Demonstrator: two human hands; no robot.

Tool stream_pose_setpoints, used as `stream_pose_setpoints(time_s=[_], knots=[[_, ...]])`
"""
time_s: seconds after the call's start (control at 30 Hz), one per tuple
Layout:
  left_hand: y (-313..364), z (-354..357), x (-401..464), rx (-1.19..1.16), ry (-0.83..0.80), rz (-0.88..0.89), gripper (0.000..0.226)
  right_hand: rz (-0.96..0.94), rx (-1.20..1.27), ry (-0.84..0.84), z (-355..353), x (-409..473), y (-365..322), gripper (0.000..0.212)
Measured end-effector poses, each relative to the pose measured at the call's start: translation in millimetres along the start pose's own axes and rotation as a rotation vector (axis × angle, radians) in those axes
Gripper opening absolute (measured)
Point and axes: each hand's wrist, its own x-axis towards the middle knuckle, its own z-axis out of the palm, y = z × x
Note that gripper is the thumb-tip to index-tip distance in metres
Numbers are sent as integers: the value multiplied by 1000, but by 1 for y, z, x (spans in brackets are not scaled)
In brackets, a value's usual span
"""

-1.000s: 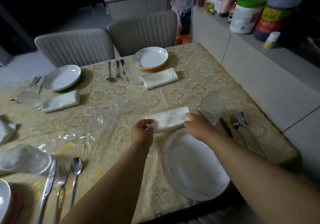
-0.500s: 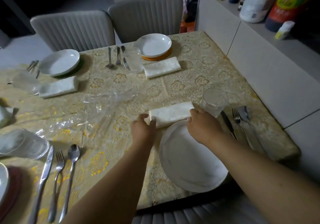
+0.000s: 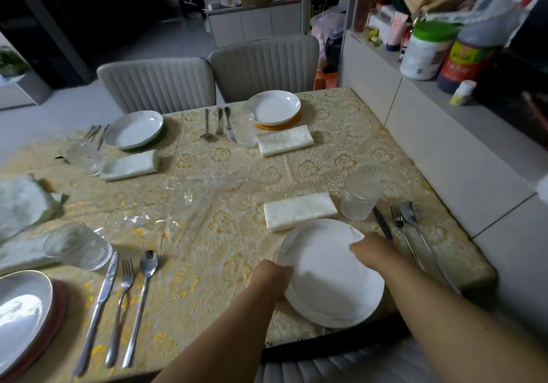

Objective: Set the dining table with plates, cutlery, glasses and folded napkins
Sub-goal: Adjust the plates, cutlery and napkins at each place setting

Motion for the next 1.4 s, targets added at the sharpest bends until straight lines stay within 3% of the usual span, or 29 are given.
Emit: stream_pose_setpoints(time_s=[0.2, 0.4, 0.6, 0.93, 1.3, 1.4], knots=[[1, 4, -4, 18, -14, -8, 38, 38, 35, -46, 2, 1, 3, 40], [1, -2, -7, 171, 76, 52, 34, -19, -53, -53, 7, 1, 1, 32], [-17, -23, 0, 63, 109, -24, 24, -92, -26, -89, 23, -5, -11, 31], [-30, -26, 1, 129, 247, 139, 17, -217, -77, 51, 30, 0, -6, 38], [-26, -25, 3, 117, 197, 133, 13, -219, -134, 55, 27, 1, -3, 36], [-23, -28, 3, 93, 150, 90, 26, -221, -130, 104, 23, -4, -4, 38]])
